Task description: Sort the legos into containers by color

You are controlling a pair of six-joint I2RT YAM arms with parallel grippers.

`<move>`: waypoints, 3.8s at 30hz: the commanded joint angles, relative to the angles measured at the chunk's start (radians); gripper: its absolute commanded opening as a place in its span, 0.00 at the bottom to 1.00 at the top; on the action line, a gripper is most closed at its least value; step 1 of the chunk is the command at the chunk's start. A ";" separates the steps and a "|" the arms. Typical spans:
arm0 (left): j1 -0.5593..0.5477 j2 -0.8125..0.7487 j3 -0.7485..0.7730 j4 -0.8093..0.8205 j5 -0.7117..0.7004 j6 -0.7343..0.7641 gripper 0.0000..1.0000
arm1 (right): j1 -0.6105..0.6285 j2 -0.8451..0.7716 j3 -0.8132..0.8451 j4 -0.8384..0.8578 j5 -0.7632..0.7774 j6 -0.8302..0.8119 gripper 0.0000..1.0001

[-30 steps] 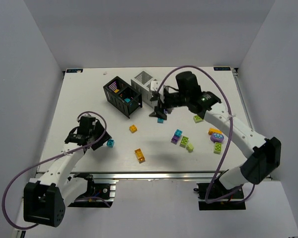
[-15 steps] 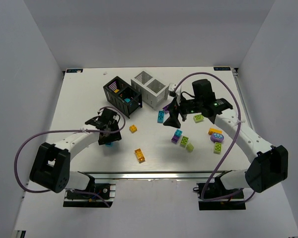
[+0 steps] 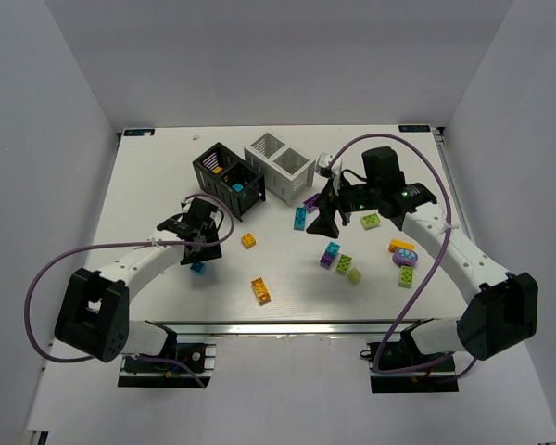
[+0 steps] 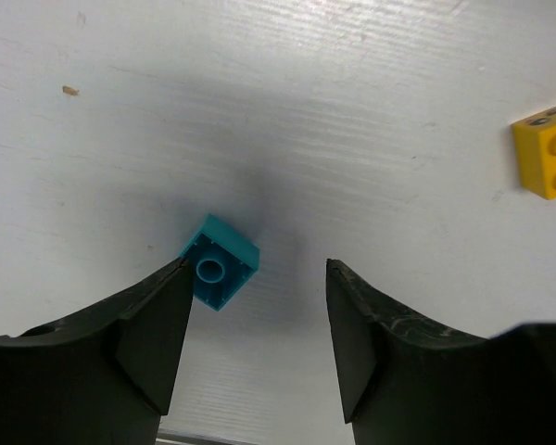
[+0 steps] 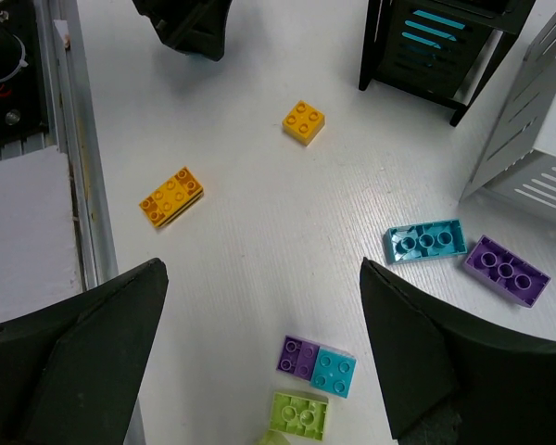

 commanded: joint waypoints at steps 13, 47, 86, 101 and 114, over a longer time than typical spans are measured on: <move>-0.004 0.051 0.059 -0.038 -0.066 0.061 0.86 | -0.008 0.012 0.009 0.004 -0.024 0.007 0.89; -0.004 0.085 -0.005 0.038 0.040 -0.037 0.40 | -0.046 0.027 0.024 0.017 -0.027 0.021 0.89; -0.007 0.430 0.799 0.109 0.035 0.009 0.22 | -0.071 0.003 0.009 -0.027 0.062 -0.011 0.37; -0.007 0.364 0.837 0.077 0.004 -0.017 0.82 | -0.071 -0.006 -0.007 -0.033 0.118 -0.017 0.72; 0.004 -0.203 0.338 0.117 -0.011 -0.183 0.98 | -0.071 0.061 -0.085 -0.197 0.341 -0.014 0.85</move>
